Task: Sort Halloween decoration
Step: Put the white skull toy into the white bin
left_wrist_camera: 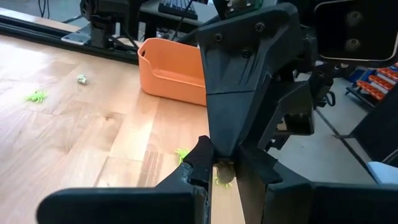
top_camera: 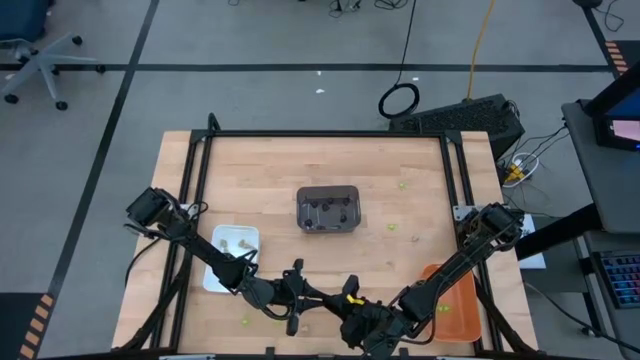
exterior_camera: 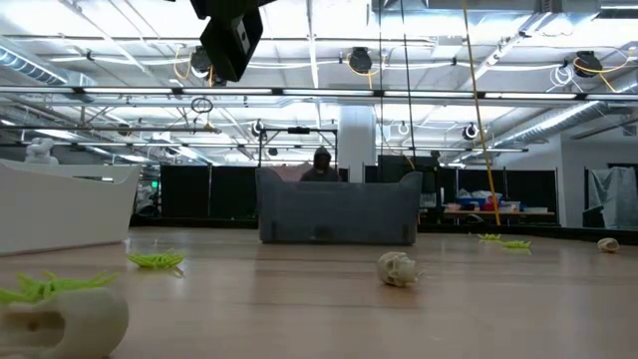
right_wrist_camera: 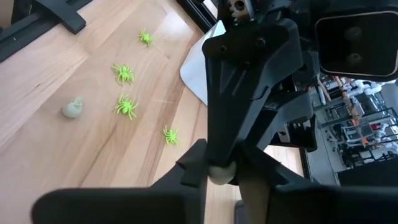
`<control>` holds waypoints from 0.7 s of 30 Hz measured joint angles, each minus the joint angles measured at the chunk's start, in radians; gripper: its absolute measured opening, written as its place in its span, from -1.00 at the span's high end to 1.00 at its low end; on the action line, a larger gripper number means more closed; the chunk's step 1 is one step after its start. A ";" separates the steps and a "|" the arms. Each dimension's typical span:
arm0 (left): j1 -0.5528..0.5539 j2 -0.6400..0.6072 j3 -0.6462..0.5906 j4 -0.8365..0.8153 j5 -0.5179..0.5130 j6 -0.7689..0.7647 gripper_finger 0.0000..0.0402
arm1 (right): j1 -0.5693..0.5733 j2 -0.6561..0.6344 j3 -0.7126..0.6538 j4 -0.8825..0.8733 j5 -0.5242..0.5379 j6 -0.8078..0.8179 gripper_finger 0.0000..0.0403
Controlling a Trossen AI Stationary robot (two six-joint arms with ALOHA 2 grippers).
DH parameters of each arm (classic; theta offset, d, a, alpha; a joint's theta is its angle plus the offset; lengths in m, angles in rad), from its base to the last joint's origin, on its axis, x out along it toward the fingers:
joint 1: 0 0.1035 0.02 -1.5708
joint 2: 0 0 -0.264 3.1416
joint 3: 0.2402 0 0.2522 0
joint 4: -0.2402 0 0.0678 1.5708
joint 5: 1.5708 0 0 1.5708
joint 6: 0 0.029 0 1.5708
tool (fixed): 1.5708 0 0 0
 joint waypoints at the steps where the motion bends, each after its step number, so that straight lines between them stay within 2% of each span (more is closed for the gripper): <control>1: 0.000 0.000 0.000 0.000 0.002 -0.001 0.78 | 0.000 0.000 0.000 -0.001 0.000 -0.003 0.79; 5: 0.000 0.000 0.000 0.000 0.009 -0.028 0.78 | 0.000 0.000 0.000 -0.002 0.000 -0.017 0.84; 21: -0.003 0.000 0.000 0.005 0.019 -0.212 0.77 | 0.003 0.000 -0.001 0.025 0.007 -0.091 0.85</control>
